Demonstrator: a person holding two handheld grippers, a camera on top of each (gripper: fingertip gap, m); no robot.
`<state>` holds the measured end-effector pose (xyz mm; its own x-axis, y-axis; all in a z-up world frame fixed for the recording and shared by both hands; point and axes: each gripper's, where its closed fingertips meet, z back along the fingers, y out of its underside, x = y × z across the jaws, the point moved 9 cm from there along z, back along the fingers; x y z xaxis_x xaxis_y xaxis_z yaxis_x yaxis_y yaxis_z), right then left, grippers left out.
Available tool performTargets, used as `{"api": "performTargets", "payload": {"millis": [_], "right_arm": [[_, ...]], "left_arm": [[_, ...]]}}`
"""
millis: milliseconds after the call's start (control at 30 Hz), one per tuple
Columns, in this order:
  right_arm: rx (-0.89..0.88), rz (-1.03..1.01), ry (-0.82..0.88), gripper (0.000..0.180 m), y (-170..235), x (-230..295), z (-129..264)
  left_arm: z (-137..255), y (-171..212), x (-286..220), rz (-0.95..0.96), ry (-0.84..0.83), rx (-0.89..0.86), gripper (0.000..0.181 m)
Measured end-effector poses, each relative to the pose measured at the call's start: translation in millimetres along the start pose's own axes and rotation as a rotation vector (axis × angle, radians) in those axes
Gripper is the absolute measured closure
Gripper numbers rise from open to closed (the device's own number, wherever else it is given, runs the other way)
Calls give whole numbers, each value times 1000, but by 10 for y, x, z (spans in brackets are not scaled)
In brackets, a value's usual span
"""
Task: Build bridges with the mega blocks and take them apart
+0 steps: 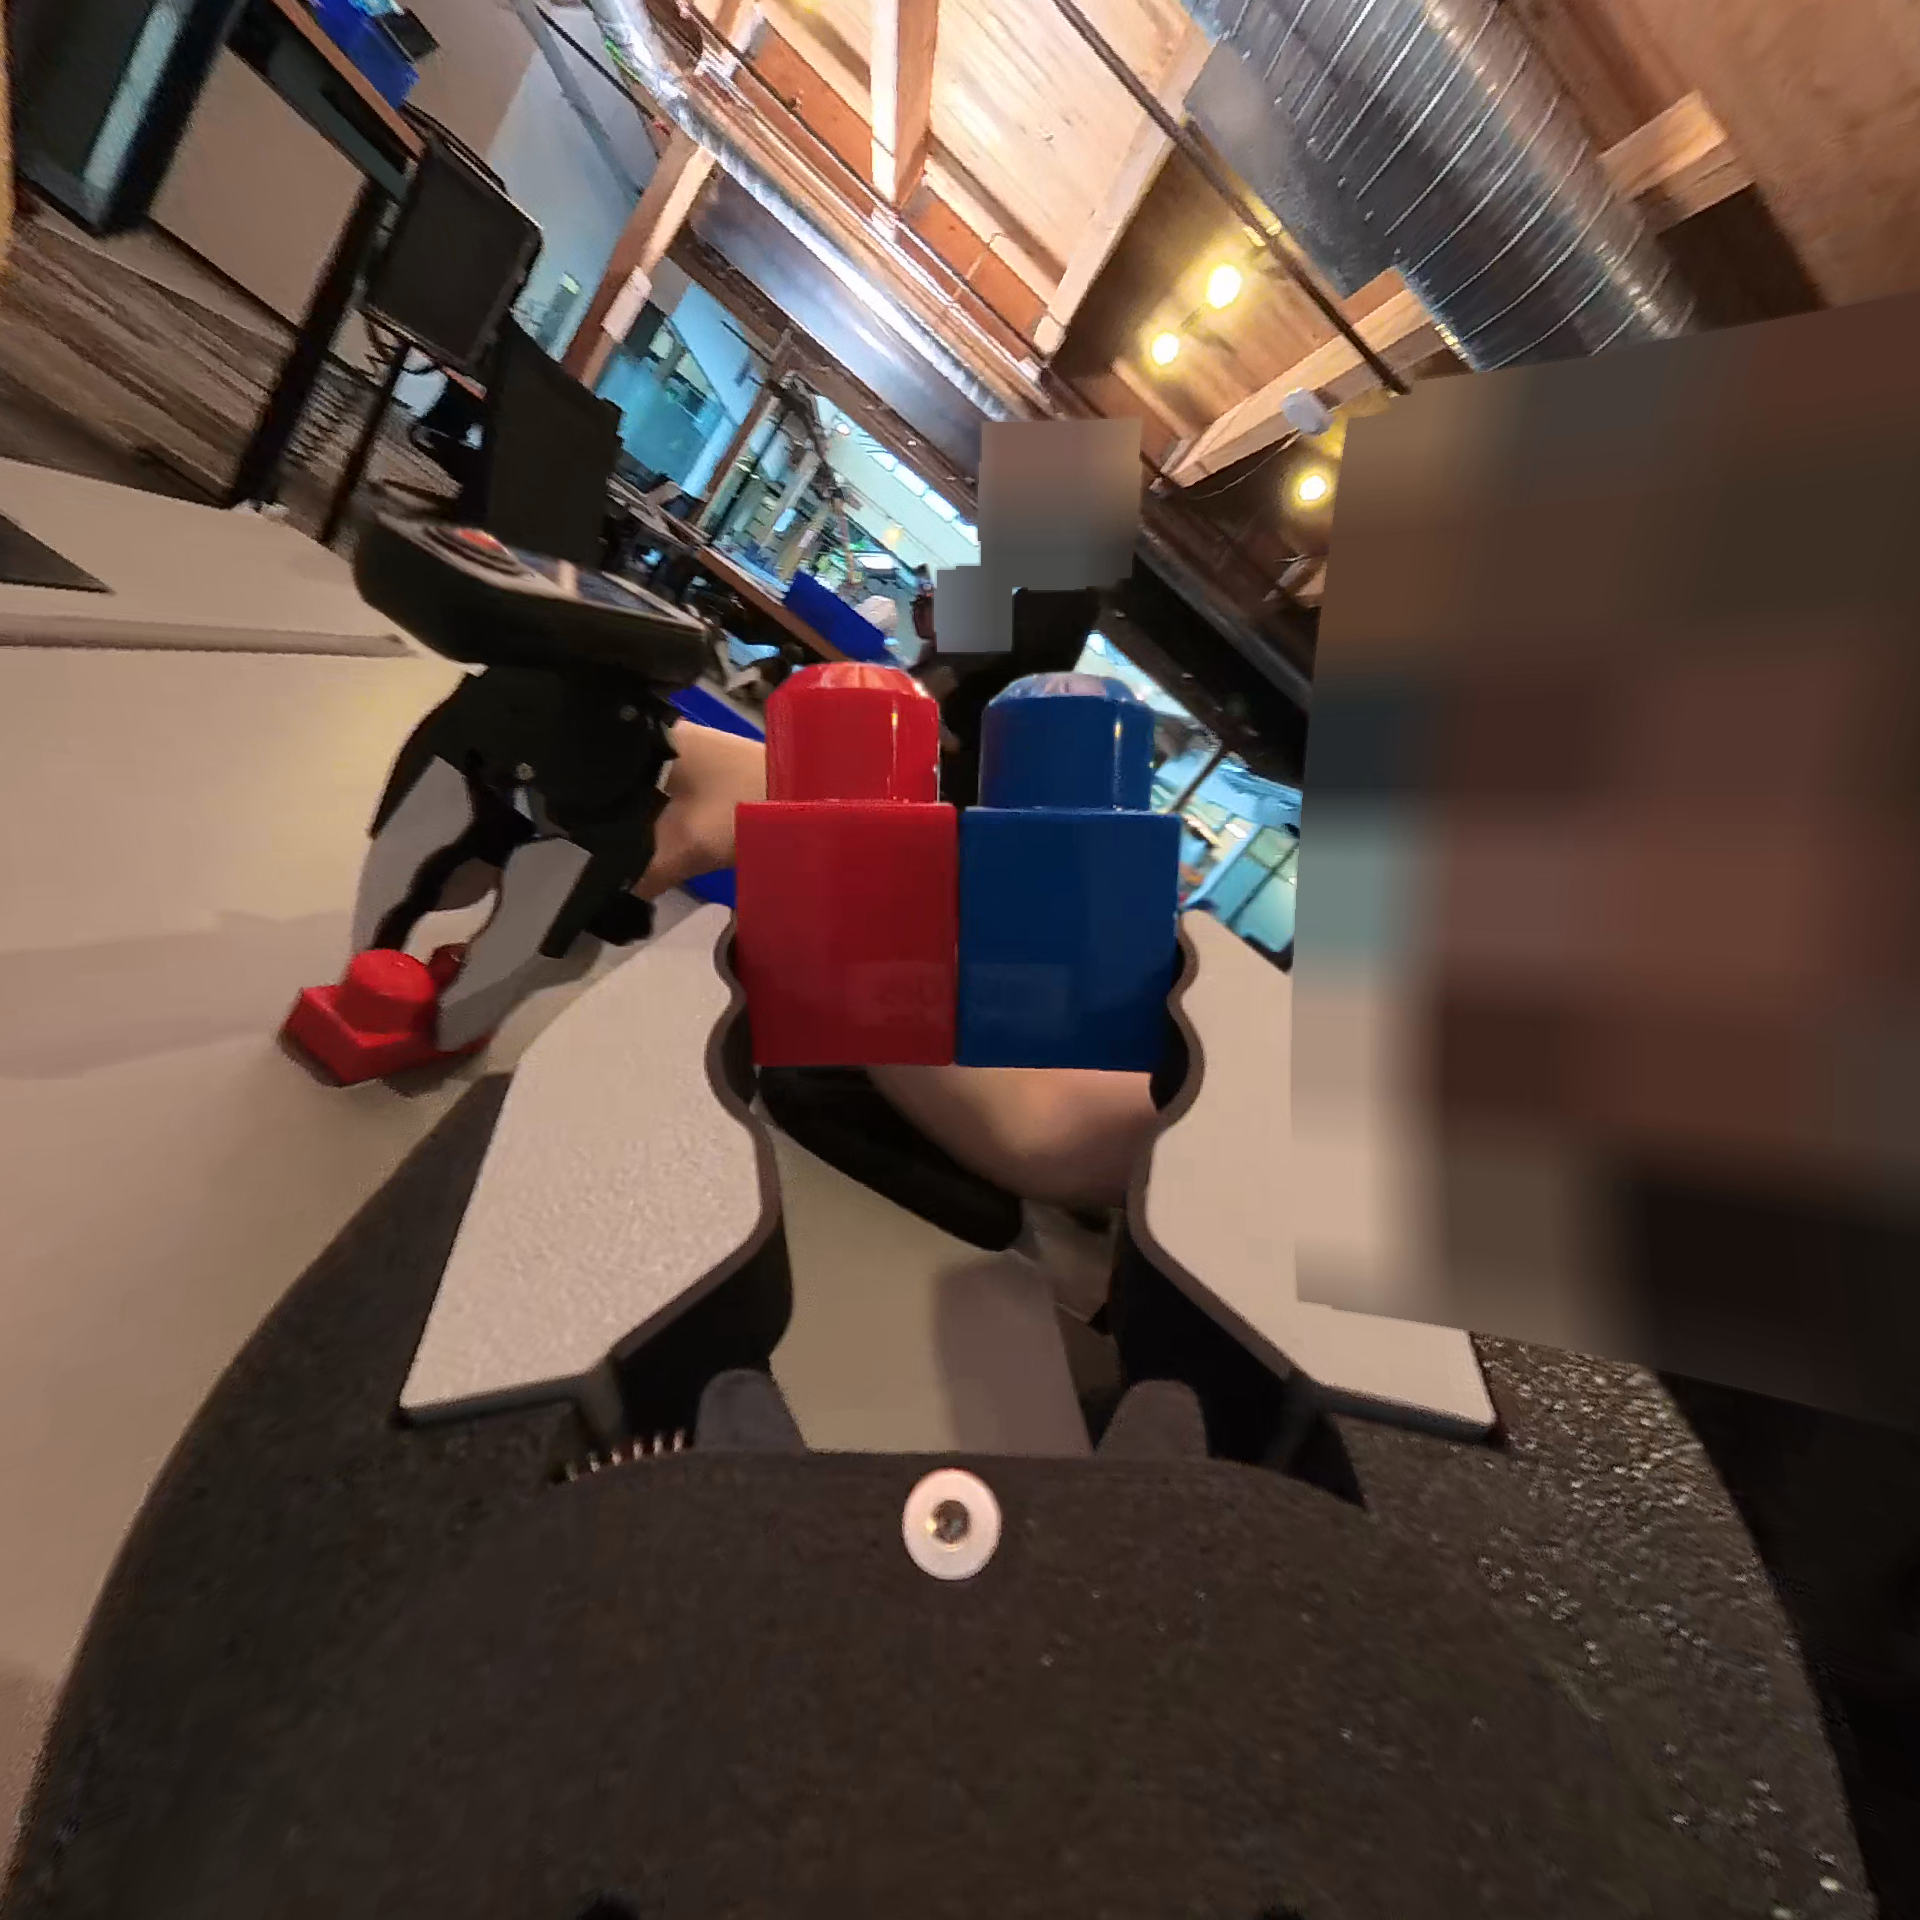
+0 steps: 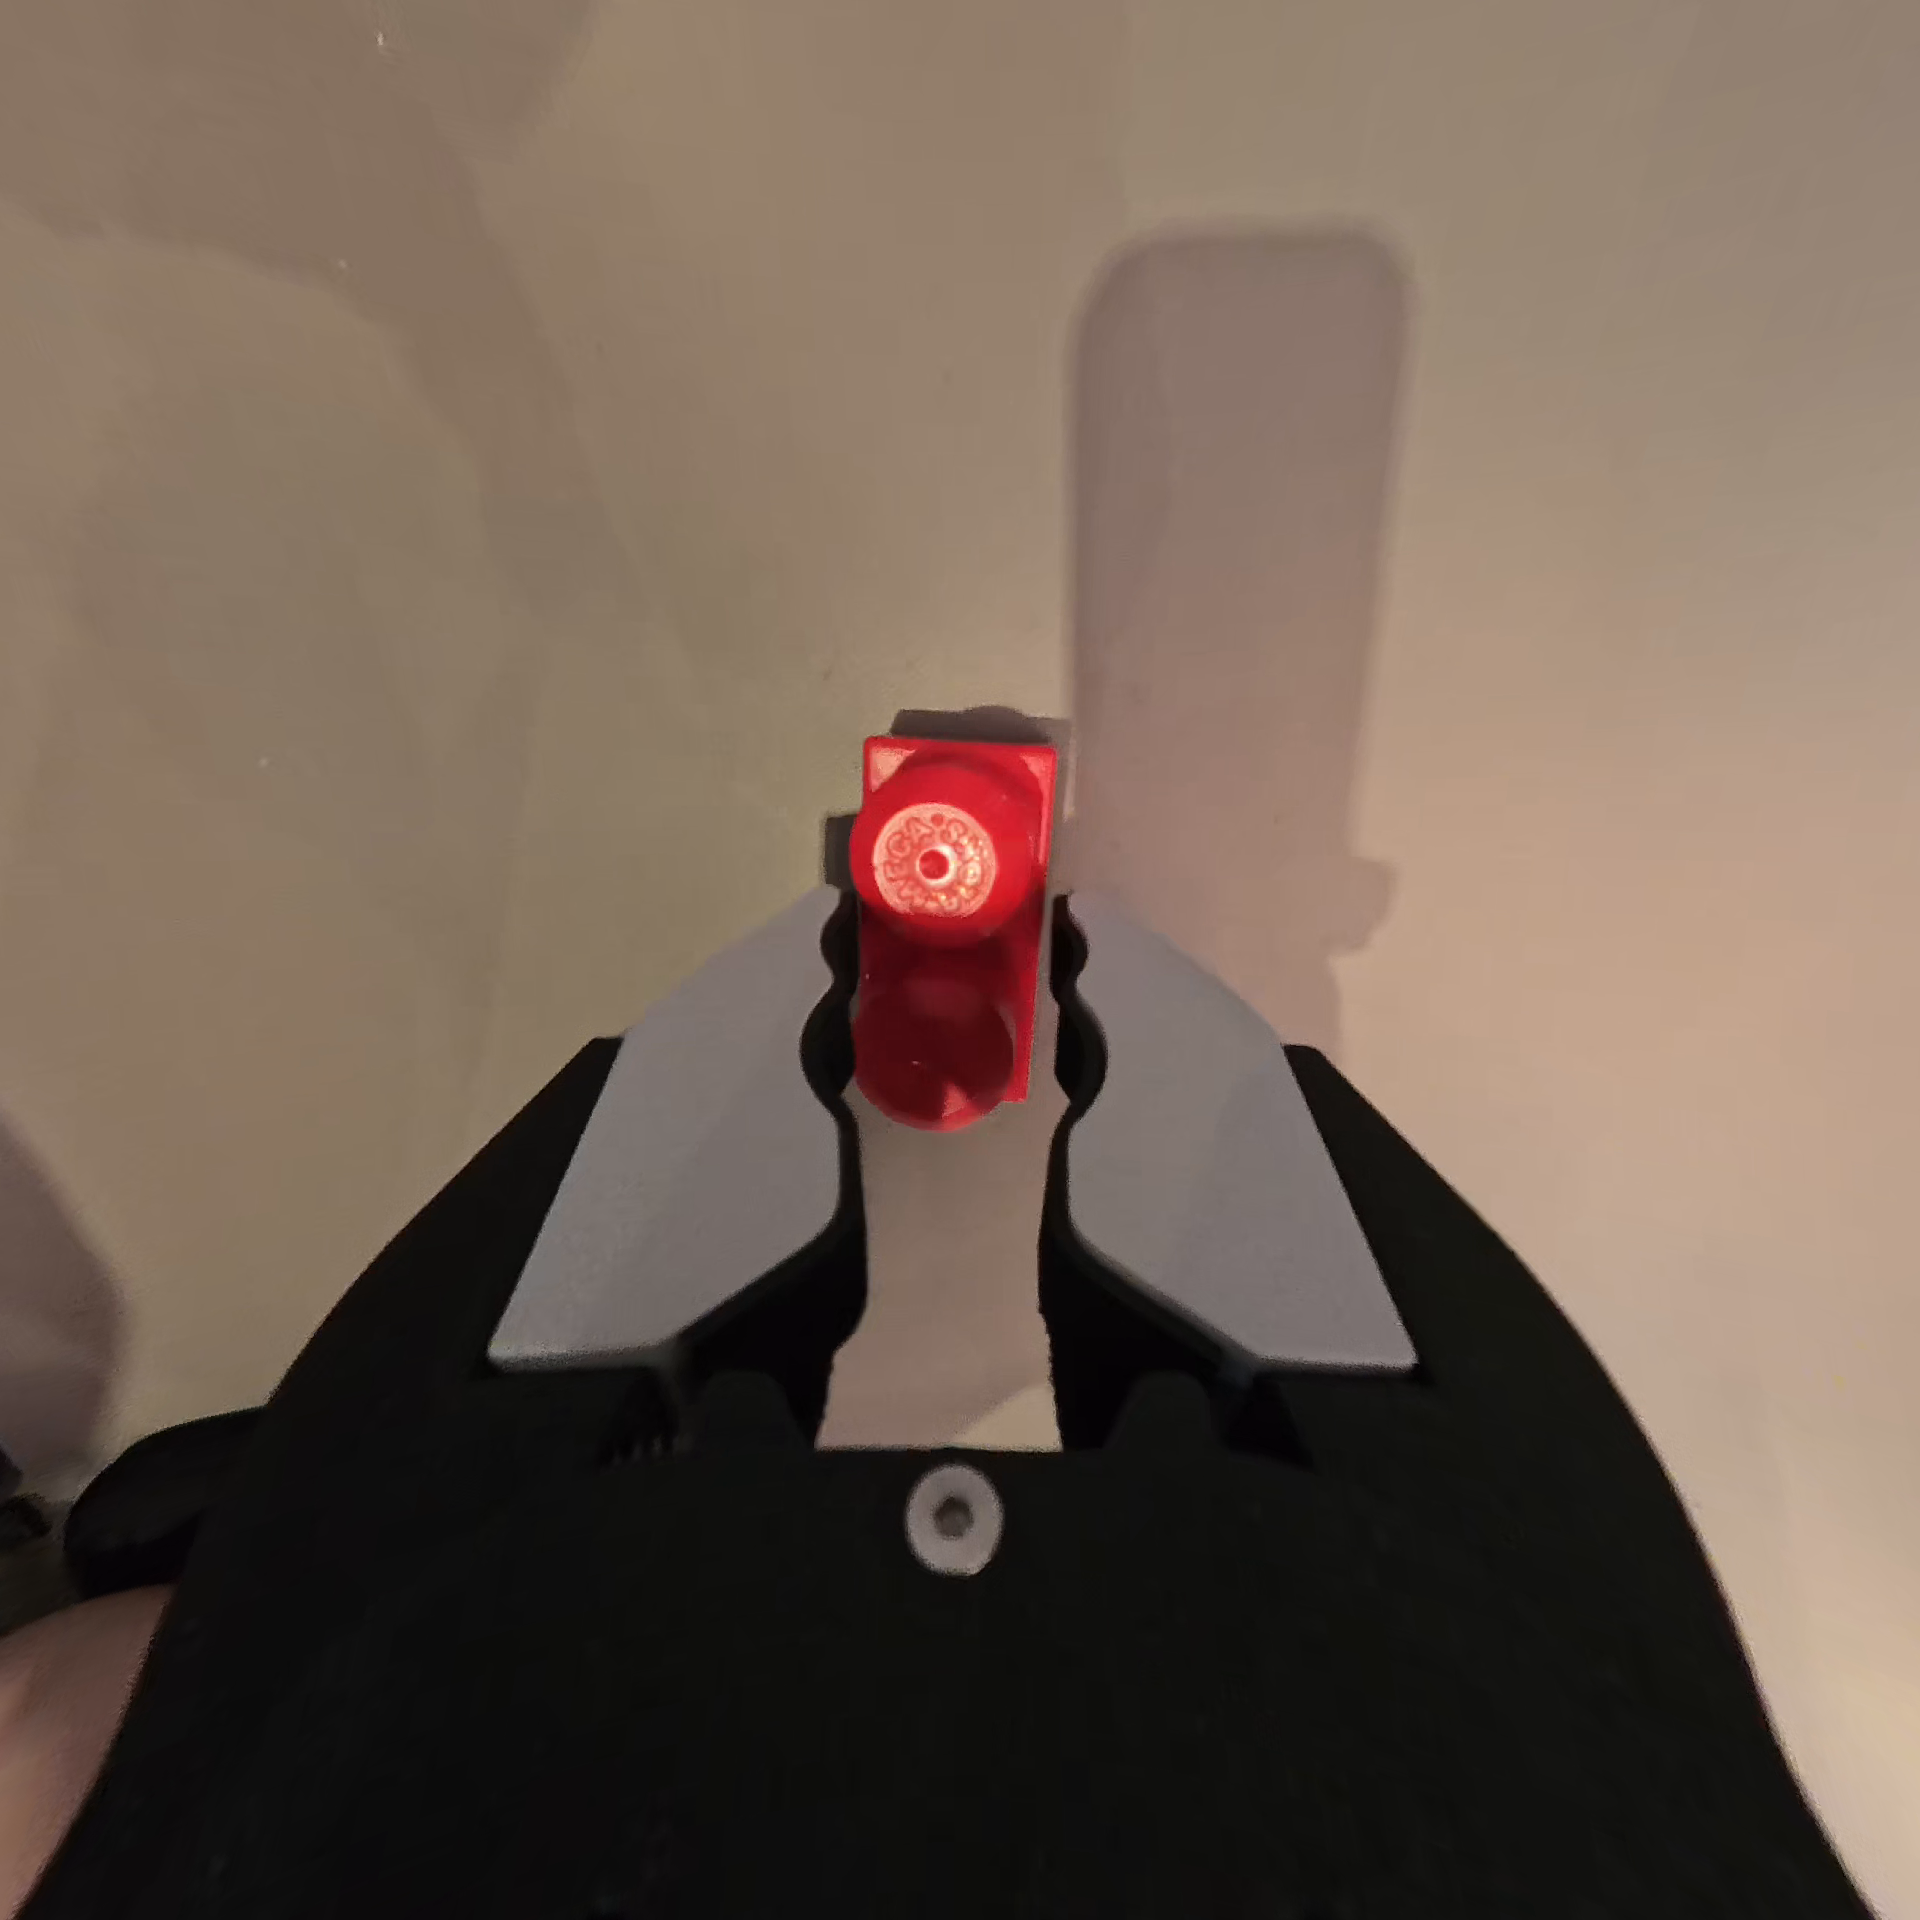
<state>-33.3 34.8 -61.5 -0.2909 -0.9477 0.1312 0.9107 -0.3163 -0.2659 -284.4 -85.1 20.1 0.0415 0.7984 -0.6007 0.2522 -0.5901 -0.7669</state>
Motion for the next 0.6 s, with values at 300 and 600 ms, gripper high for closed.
{"api": "performTargets", "payload": {"millis": [300,600], "right_arm": [[-41,25,-5,137,-28,14,29],[-8,15,-5,137,-2,-13,-48]], "left_arm": [[-29,5,-109,-340,-371,88,106],[-67,62,-159,-656,-745,202,106]]}}
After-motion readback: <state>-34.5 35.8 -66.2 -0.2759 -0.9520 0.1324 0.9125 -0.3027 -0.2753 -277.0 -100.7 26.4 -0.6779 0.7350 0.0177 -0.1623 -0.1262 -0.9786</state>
